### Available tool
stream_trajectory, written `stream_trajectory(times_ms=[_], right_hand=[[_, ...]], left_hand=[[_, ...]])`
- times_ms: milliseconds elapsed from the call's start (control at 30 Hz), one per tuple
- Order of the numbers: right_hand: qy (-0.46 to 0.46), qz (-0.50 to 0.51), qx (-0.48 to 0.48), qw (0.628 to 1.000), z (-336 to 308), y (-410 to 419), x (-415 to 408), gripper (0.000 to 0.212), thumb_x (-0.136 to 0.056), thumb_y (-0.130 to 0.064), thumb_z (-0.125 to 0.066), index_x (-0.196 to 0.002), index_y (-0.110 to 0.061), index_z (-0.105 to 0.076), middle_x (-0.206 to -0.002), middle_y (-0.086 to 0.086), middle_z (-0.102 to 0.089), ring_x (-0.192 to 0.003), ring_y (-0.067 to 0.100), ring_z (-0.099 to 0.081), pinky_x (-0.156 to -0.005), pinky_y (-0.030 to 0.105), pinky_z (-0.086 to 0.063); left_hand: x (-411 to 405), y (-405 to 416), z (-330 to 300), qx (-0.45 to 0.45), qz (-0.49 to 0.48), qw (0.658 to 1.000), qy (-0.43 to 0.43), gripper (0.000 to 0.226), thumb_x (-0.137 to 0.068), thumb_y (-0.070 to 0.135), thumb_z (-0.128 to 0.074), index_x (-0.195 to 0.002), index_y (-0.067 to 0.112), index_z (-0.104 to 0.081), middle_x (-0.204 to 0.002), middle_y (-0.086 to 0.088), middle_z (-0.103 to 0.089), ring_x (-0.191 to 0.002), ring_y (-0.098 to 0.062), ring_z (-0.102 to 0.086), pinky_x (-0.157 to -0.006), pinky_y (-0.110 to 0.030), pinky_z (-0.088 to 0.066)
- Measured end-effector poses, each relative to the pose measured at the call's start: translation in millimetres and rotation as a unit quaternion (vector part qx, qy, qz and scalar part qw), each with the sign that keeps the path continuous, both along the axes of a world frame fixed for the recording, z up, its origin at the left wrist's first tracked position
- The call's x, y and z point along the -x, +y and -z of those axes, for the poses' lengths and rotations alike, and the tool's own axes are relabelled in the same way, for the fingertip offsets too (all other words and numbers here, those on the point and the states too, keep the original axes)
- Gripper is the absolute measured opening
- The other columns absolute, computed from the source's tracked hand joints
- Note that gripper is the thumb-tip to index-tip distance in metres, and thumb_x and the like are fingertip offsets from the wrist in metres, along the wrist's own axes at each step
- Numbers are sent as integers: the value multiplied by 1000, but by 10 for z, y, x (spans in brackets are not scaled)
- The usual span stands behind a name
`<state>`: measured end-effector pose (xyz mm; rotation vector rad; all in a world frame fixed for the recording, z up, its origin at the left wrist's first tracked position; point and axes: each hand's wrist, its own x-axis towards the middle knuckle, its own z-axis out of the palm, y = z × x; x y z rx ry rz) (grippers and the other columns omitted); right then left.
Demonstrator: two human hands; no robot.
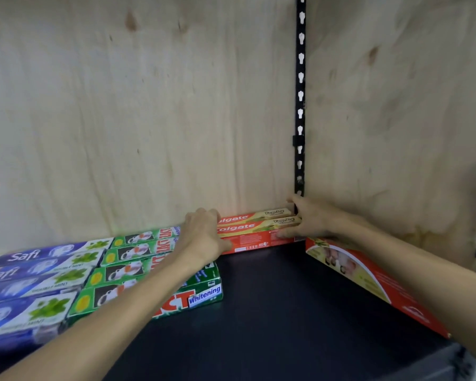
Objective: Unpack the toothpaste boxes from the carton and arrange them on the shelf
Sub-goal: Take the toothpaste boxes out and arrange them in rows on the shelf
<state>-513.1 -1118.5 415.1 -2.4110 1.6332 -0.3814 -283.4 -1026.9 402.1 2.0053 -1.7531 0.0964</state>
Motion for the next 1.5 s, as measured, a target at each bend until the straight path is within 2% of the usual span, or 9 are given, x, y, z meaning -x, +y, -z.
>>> stream_trajectory(times_ms=[167,333,433,567,733,900,1100,1300,1500], right_hand=[[-5,3,0,1000,-15,112,46,87,-75,-68,-74,-140,-22,-37,-136,-2,-59,-112,17,-60,-90,36,-52],[-83,1,49,995,-113,610,172,97,-79,-63,-74,-154,-21,-29,-150,1,-51,-132,21,-53,-106,40,-47],[-95,32,127,987,-90,1074,286,70,-83,-57,-72,-139,-23,-49,-134,0,-63,-114,23,-64,-95,39,-53],[0,137,206,969,87,1740,453,38,-94,-49,-59,-113,-17,-56,-111,8,-68,-104,32,-63,-76,35,-45],[122,163,209,957,301,2092,607,37,-95,-34,-58,-126,-14,-57,-127,9,-58,-120,31,-52,-97,43,-42],[-146,54,106,982,188,2181,632,36,-90,-44,-67,-116,-20,-68,-110,-1,-63,-102,16,-61,-88,33,-53],[-391,-16,-65,918,424,2366,481,39,-105,-25,-43,-140,-15,-54,-120,-4,-69,-99,7,-70,-90,23,-55],[-327,-106,-74,936,479,2310,509,54,-93,11,-37,-137,-14,-56,-112,1,-75,-99,12,-72,-94,29,-56],[-366,10,130,921,487,2033,488,29,-99,-21,-60,-126,-32,-58,-130,-3,-47,-102,3,-60,-81,6,-49]], left_hand=[[9,75,-18,-32,21,998,51,48,-78,32,-83,-117,15,-62,-116,-3,-66,-91,-15,-59,-82,-27,-48],[131,285,-54,18,56,996,73,48,-83,43,-75,-124,19,-63,-124,0,-64,-110,-18,-60,-96,-30,-47],[408,472,31,71,97,984,131,40,-81,43,-75,-115,25,-66,-117,6,-68,-110,-14,-61,-99,-32,-48],[949,646,173,88,176,968,156,37,-88,35,-70,-123,24,-63,-125,8,-64,-120,-11,-56,-105,-28,-43],[1283,863,285,84,205,961,166,38,-96,27,-61,-134,24,-56,-137,6,-55,-131,-12,-47,-108,-22,-33],[1253,1227,333,69,238,946,209,27,-99,37,-56,-125,32,-61,-123,11,-57,-112,-2,-56,-99,-23,-45],[908,1555,311,8,243,929,280,41,-92,64,-51,-123,38,-54,-125,15,-57,-109,9,-56,-97,-19,-48],[592,1588,257,-51,254,936,240,73,-79,56,-75,-140,35,-40,-131,21,-51,-122,4,-52,-100,-22,-47],[346,1670,190,-70,296,906,295,46,-91,24,-67,-131,34,-47,-131,12,-62,-116,-5,-64,-95,-31,-56]])
